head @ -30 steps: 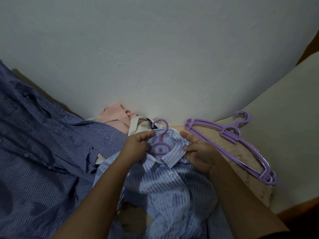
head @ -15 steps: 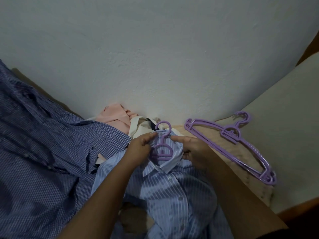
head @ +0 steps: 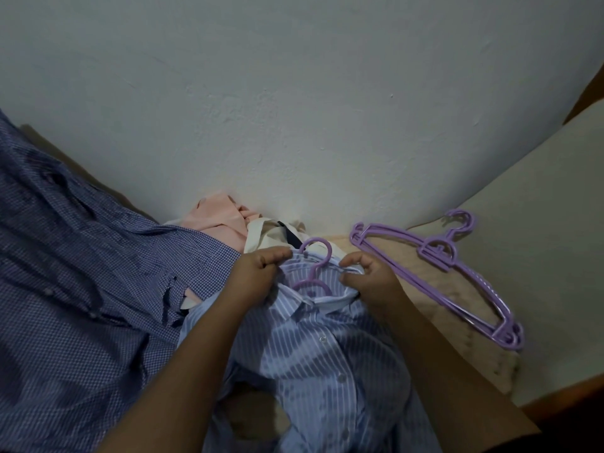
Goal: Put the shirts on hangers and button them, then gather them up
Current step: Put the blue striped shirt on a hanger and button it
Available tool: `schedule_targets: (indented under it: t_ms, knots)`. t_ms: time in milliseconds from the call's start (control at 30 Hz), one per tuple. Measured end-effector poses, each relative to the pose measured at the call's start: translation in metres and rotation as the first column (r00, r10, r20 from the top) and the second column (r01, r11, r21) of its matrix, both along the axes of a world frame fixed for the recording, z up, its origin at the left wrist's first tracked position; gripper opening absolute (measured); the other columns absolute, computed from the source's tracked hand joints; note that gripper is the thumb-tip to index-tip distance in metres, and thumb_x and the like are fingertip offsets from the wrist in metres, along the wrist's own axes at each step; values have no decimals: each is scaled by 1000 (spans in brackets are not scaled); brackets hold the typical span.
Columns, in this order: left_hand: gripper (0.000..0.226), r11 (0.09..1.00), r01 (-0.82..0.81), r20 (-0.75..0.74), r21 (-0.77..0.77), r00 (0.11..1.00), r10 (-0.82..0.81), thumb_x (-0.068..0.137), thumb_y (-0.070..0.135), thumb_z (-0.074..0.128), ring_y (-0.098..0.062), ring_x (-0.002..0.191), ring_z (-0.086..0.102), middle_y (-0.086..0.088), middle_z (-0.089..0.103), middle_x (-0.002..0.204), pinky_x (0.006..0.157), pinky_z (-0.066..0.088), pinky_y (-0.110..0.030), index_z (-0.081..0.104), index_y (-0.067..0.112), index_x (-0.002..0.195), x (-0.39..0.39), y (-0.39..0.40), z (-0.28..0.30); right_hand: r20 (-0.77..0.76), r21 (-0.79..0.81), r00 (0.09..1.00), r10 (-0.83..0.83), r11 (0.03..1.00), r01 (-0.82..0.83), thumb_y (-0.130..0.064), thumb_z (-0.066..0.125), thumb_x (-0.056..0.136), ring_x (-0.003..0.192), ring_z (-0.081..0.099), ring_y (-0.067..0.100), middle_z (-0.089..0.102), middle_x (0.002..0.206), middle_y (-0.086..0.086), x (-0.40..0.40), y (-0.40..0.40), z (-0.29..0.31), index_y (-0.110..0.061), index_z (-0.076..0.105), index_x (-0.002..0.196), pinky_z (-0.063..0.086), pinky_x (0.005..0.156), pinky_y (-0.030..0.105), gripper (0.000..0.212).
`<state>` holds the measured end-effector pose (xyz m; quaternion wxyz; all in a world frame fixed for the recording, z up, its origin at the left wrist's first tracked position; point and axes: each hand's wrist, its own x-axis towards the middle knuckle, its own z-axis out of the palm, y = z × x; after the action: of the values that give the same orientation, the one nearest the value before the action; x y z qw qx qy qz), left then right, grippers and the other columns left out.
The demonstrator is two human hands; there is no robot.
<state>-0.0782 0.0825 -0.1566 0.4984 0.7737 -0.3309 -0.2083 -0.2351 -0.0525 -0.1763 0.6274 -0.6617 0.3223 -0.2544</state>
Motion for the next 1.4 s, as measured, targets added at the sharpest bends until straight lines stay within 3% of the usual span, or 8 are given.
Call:
schedule_targets:
  t_ms: [167, 400, 533, 667, 800, 867, 1233, 1400]
  knots:
    - [42, 981, 160, 224, 108, 958, -180, 90, -11, 43, -12, 107, 58, 8, 61, 119, 78, 42, -4, 75, 13, 102, -1, 3, -2, -182, -409, 983, -36, 912, -42, 6, 47, 91, 93, 50, 9, 55, 106, 6, -1, -2, -2, -9, 73, 86, 32, 77, -1, 30]
    - [46, 955, 165, 389, 248, 885, -254, 90, -3, 48, -20, 124, 49, -2, 54, 137, 84, 29, -10, 58, 15, 130, 0, -3, 7, -415, -584, 905, 91, 736, -342, 6, 37, 96, 130, 44, 27, 45, 140, 17, 1, -19, -10, -1, 42, 136, 20, 103, 10, 41]
    - [46, 963, 188, 373, 194, 893, -250, 86, -7, 48, -14, 114, 49, -4, 53, 137, 77, 31, -10, 58, 9, 127, 3, -7, 8, -336, -533, 940, 52, 812, -235, 5, 36, 95, 118, 52, 21, 56, 129, 12, 5, -22, -4, -1, 55, 126, 28, 94, 6, 38]
    - [41, 981, 95, 306, 172, 941, -145, 91, 4, 51, -6, 113, 46, 5, 52, 139, 85, 32, -12, 59, 16, 130, 11, -11, -4, -225, -300, 974, -38, 953, -32, 4, 40, 92, 66, 54, 18, 60, 84, 3, 12, -28, -1, -14, 63, 74, 45, 49, 12, 34]
    - [66, 939, 215, 166, 267, 950, -265, 76, 33, 78, -8, 114, 51, 13, 51, 129, 91, 40, -20, 53, 18, 135, 23, -12, -11, -350, 64, 928, 130, 991, -114, -13, 49, 95, 59, 54, 21, 55, 91, 11, 19, -39, -6, -12, 60, 111, 49, 48, 26, 20]
    - [86, 915, 254, 156, 312, 937, -313, 65, 36, 86, -4, 115, 46, 9, 49, 135, 91, 39, -18, 48, 17, 140, 29, -17, -16, -341, 105, 903, 262, 965, -240, -13, 61, 88, 70, 58, 22, 57, 105, 14, 19, -49, -15, -12, 47, 134, 52, 60, 29, 48]
    - [68, 958, 165, 280, 233, 932, -229, 64, 42, 84, -6, 105, 52, 7, 55, 118, 87, 42, -18, 62, 20, 124, 38, -39, -41, -359, -462, 933, 24, 864, -200, -34, 75, 76, 116, 53, 24, 56, 127, 7, 51, -66, -32, -13, 57, 125, 42, 101, 38, 56]
    - [66, 974, 132, 254, 186, 951, -178, 63, 59, 76, 0, 95, 56, 10, 59, 110, 76, 46, -17, 64, 26, 119, 36, -43, -45, -417, -637, 909, 4, 712, -295, -39, 79, 69, 129, 39, 21, 44, 141, 2, 71, -59, -24, -21, 30, 145, 29, 104, 40, 92]
